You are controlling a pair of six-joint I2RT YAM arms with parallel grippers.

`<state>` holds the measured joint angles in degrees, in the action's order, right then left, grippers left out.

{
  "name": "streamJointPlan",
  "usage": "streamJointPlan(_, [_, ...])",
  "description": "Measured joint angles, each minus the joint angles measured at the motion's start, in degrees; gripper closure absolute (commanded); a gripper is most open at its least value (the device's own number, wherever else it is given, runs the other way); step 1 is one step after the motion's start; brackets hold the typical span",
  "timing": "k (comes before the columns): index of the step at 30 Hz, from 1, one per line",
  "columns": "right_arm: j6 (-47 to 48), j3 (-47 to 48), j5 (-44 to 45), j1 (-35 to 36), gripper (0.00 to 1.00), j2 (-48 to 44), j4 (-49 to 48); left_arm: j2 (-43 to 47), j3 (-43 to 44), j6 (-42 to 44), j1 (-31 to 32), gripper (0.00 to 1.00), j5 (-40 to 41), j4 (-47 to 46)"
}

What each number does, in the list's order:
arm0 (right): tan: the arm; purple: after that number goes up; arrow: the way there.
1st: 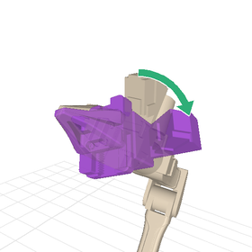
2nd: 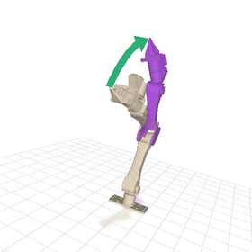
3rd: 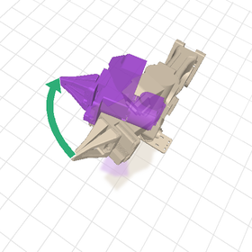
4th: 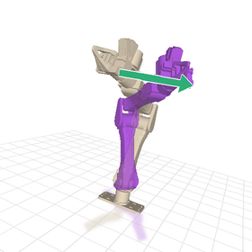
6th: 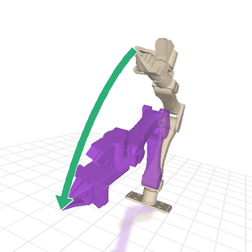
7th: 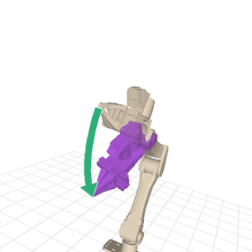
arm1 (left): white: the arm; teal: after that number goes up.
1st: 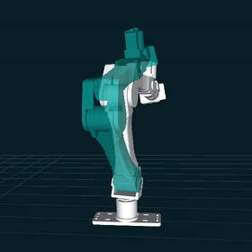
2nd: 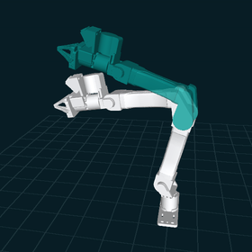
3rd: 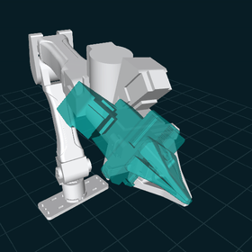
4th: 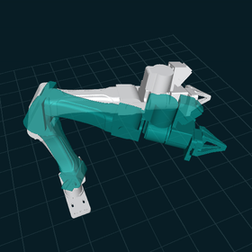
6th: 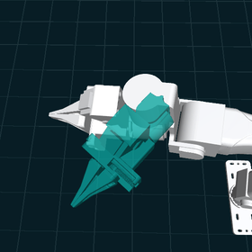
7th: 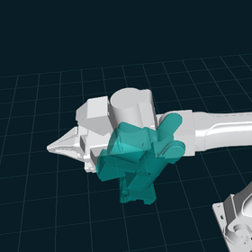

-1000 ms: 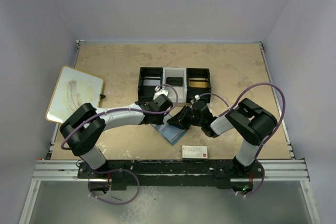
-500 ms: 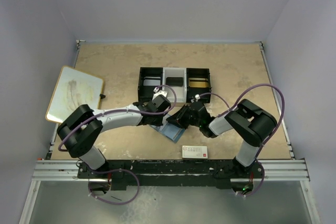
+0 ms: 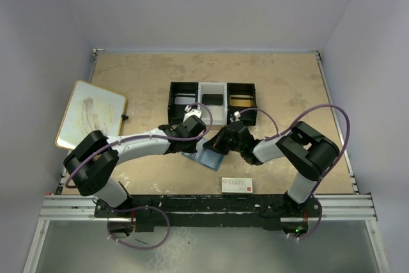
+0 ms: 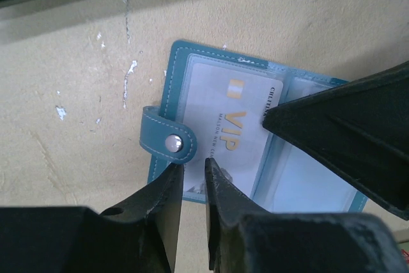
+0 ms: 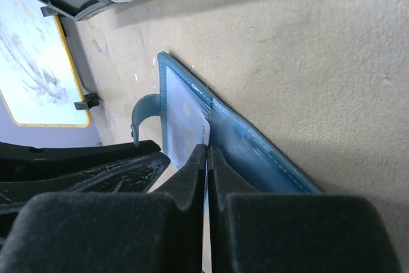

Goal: Take the credit cards out of the card holder
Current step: Remove the credit card from the card holder.

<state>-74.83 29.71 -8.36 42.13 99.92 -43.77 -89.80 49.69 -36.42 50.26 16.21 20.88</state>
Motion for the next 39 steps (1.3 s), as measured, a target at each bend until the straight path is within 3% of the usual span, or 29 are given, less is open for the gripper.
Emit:
streamJointPlan(13, [5.35,1.33,1.22,0.24,1.00,-4.66,8.00,-1.05,0.00,0.04,-0.37,0.81,0.46,-0.57])
streamJointPlan(18, [5.09,1.33,0.52,0.20,0.82,-4.55,8.00,-1.38,-0.07,0.04,-0.37,0.83,-0.04,-0.83])
streamJointPlan(21, [5.38,1.57,-0.90,0.20,0.79,-3.41,7.45,-1.38,-0.46,0.04,-0.37,0.85,-0.22,-1.14])
streamJointPlan(30, [5.20,2.47,-2.75,-0.07,0.95,0.07,3.98,-1.36,-0.70,0.04,-0.39,0.86,-0.13,-1.25])
streamJointPlan(39, [5.14,2.21,-2.71,-0.46,0.98,-1.57,5.79,-1.36,-0.70,0.00,-0.37,0.89,0.57,-1.25])
